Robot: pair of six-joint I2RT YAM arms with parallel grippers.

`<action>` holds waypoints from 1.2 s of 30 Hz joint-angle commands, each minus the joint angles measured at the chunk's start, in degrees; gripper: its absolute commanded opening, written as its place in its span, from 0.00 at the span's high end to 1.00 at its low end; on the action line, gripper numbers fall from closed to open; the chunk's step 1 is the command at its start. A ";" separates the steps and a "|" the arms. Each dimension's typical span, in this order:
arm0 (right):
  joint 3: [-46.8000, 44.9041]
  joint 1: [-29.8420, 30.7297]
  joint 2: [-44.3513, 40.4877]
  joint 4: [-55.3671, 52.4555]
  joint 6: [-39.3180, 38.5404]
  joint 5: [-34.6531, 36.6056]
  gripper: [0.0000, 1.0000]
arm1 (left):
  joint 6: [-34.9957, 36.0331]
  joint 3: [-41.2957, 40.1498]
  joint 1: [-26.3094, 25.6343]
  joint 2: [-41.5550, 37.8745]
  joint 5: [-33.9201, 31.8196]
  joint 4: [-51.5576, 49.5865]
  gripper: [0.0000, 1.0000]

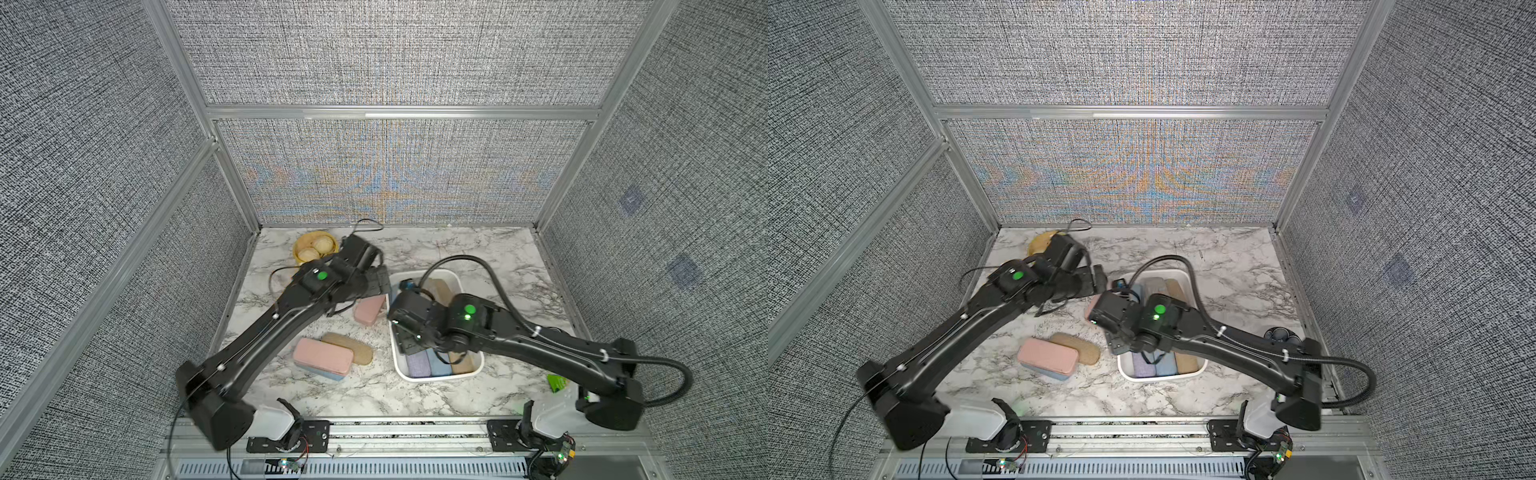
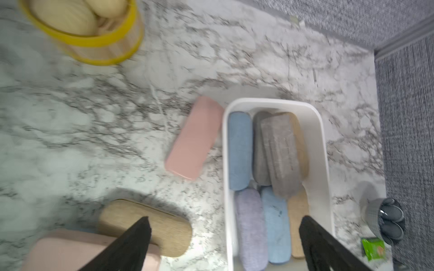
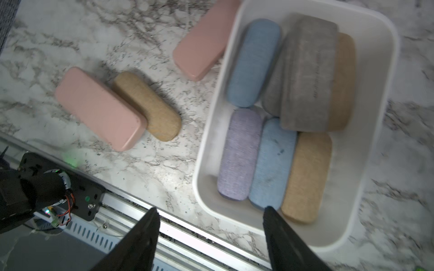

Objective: Put the glasses cases into the storage boxes
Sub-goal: Pick up the glasses case at the center of the board.

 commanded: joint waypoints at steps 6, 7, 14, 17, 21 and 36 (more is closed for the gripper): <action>14.31 3.46 20.08 8.49 -20.42 -10.19 0.28 | -0.55 -15.86 15.63 -16.08 0.78 -4.20 0.01; 15.57 3.64 21.84 8.33 -21.02 -10.14 0.28 | -1.27 -17.07 16.59 -16.92 0.87 -4.47 0.01; 22.04 4.90 31.32 7.19 -24.32 -7.74 0.17 | -3.89 -24.21 22.11 -16.84 6.52 -2.26 0.03; 23.80 2.83 32.97 6.11 -22.64 -5.58 0.15 | -4.62 -25.37 23.47 -16.28 7.41 -1.29 0.03; 24.99 -0.27 33.95 6.72 -21.87 -4.30 0.16 | -4.89 -26.61 24.49 -16.26 8.75 0.23 0.05; 38.19 -3.92 48.36 0.08 -22.85 -3.03 0.18 | -7.86 -33.15 24.93 -16.82 11.15 2.29 0.05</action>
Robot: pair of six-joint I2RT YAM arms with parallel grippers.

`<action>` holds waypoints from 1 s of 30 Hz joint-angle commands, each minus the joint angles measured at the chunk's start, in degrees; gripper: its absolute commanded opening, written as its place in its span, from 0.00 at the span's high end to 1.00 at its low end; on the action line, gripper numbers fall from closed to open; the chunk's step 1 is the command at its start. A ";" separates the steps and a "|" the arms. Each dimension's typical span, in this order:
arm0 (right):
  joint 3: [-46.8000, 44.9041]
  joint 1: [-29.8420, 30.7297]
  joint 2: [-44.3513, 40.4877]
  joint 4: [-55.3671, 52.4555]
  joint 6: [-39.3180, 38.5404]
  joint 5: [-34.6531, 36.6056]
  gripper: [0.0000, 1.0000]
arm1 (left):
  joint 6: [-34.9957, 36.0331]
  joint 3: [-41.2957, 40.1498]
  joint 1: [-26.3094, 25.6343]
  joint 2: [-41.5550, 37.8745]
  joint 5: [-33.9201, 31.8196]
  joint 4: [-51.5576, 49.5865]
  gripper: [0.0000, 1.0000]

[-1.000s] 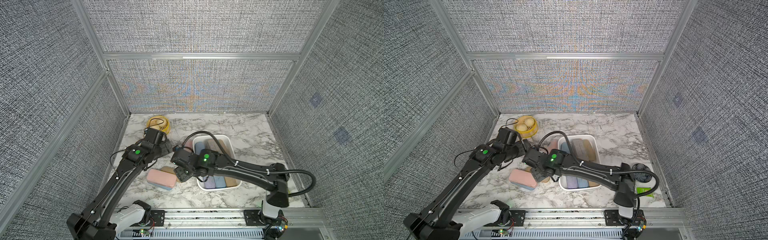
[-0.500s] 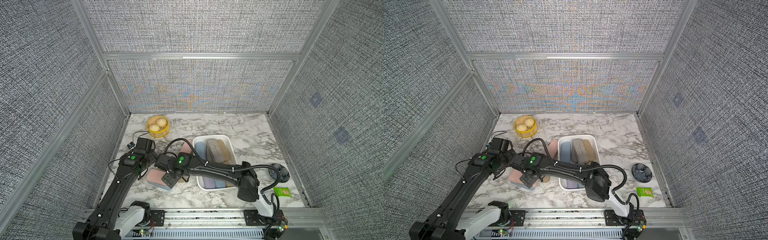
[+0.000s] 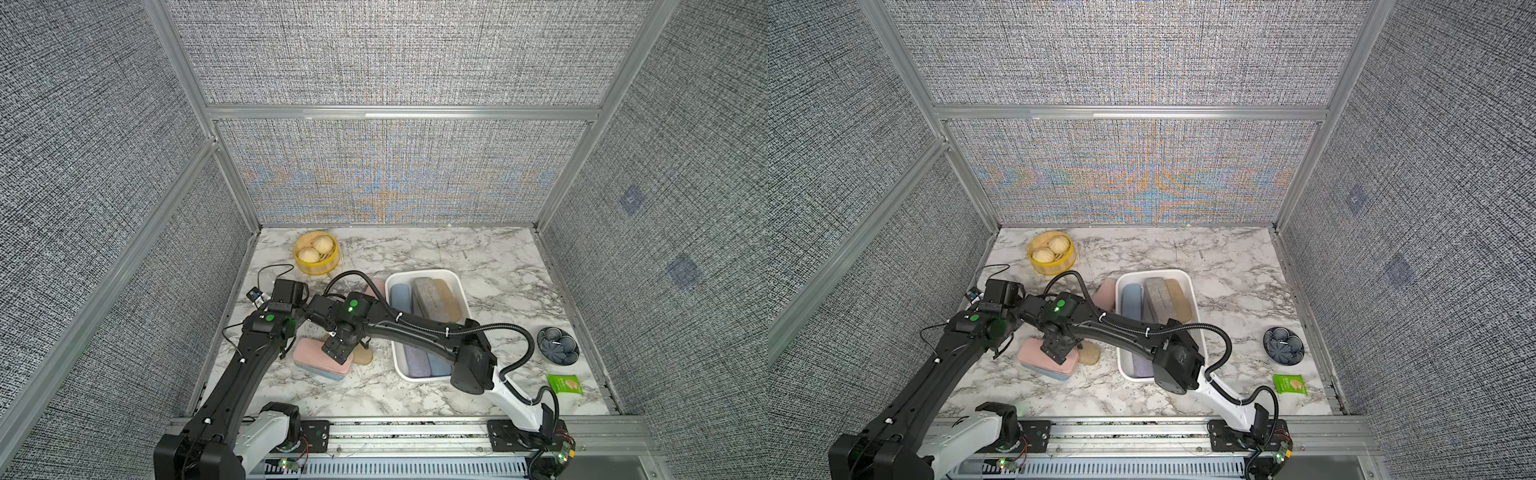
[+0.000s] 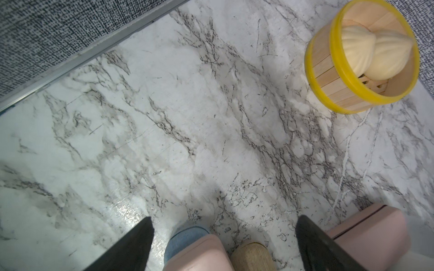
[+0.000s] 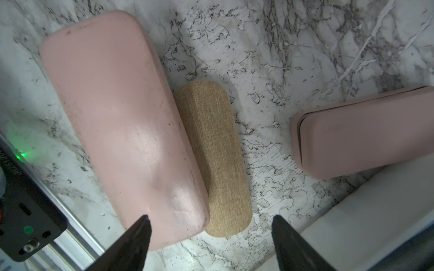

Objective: Put the glasses cases into the storage boxes
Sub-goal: Pick up the glasses case at the center of the board.

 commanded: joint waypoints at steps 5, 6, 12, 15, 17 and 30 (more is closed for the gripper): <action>-2.83 -3.07 0.82 7.65 7.35 2.61 0.19 | 1.80 -1.96 -0.13 -0.36 18.39 -6.72 0.03; -4.16 -2.89 -0.38 8.39 7.32 1.95 0.20 | 2.13 -1.78 0.76 -0.04 17.55 -7.12 0.02; -18.49 -3.06 -11.19 17.39 9.23 2.12 0.20 | 3.88 0.88 7.70 1.68 13.15 -8.30 0.00; -20.51 -3.19 -12.31 19.29 8.93 1.54 0.20 | 4.22 1.07 11.63 2.31 14.97 -7.36 0.00; -17.64 -3.16 -9.82 17.35 8.24 1.35 0.20 | 5.03 1.16 12.58 2.26 16.89 -6.35 0.01; -7.36 -1.90 1.38 9.62 4.77 -0.90 0.23 | 10.79 -0.83 12.60 -6.65 23.93 -6.64 0.07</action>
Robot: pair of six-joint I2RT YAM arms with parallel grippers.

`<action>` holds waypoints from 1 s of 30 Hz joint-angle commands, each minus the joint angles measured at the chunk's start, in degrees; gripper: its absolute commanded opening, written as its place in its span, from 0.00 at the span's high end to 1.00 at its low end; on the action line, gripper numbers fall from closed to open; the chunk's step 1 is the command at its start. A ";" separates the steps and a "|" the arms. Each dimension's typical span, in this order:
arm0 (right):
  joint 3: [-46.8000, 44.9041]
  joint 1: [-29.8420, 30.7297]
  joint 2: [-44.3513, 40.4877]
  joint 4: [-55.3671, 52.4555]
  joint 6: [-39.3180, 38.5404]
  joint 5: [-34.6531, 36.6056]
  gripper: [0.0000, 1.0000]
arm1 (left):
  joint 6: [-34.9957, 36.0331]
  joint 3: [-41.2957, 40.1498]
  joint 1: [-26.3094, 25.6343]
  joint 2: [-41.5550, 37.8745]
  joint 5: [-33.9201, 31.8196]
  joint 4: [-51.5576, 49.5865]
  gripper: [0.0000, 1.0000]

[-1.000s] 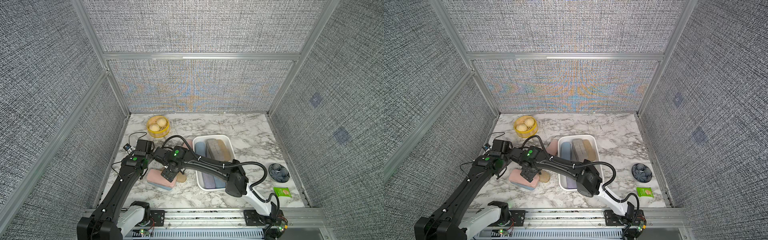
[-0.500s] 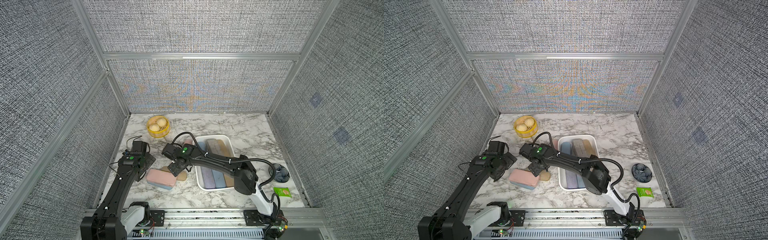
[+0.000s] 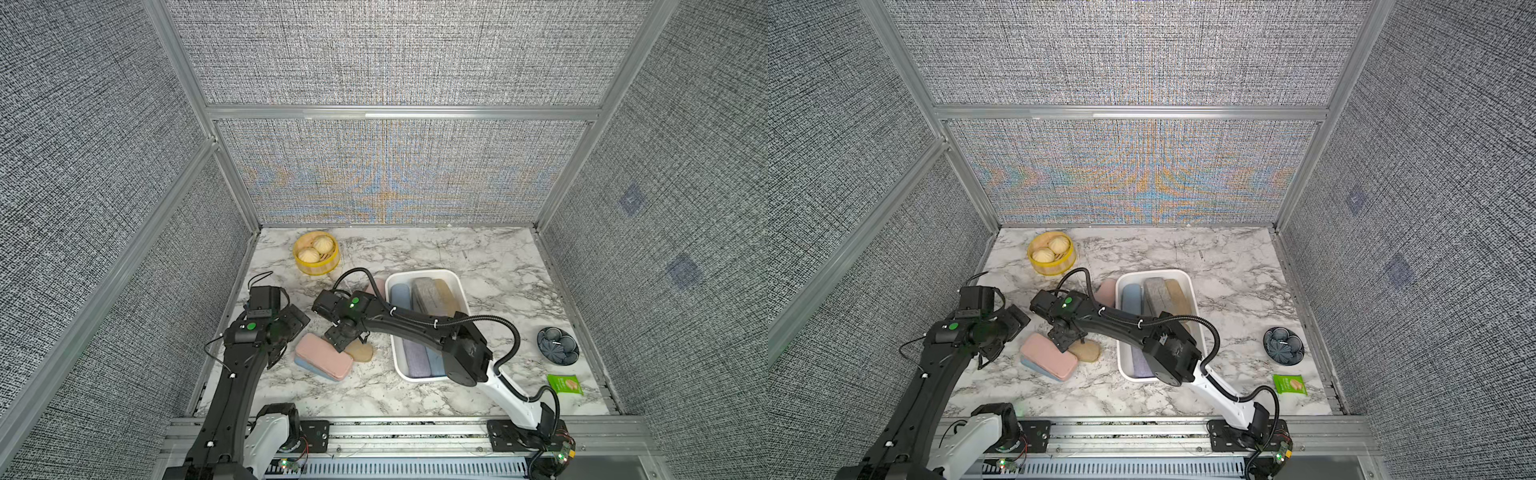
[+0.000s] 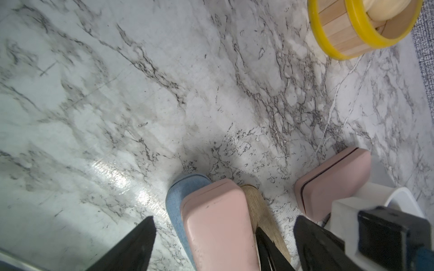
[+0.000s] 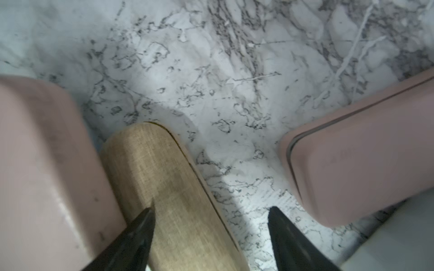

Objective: Put the glasses cases into the storage boxes
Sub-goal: Pick up the glasses case at the center of the board.

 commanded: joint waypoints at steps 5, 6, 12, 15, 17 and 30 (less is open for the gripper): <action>-6.77 2.07 -3.30 -0.63 -1.60 -3.70 0.22 | 1.80 -1.27 0.04 -1.31 3.15 -0.71 0.07; -7.74 2.22 -3.73 -0.20 -1.53 -4.02 0.22 | 1.80 -1.27 0.02 -1.29 3.07 -0.89 0.07; -7.99 1.61 -2.14 -0.02 1.03 -1.32 0.21 | 1.04 -1.24 0.02 -1.55 3.54 -0.74 0.07; -5.78 0.70 -0.41 -0.61 2.22 -0.28 0.21 | 0.75 -1.44 0.02 -1.67 3.97 -0.74 0.07; -4.46 0.29 0.48 -0.76 2.64 -0.06 0.23 | 0.74 -1.68 0.02 -1.81 3.95 -0.87 0.07; -11.32 0.69 -10.76 0.77 6.12 2.44 0.49 | 2.19 -1.57 0.07 -1.75 2.36 -1.61 0.08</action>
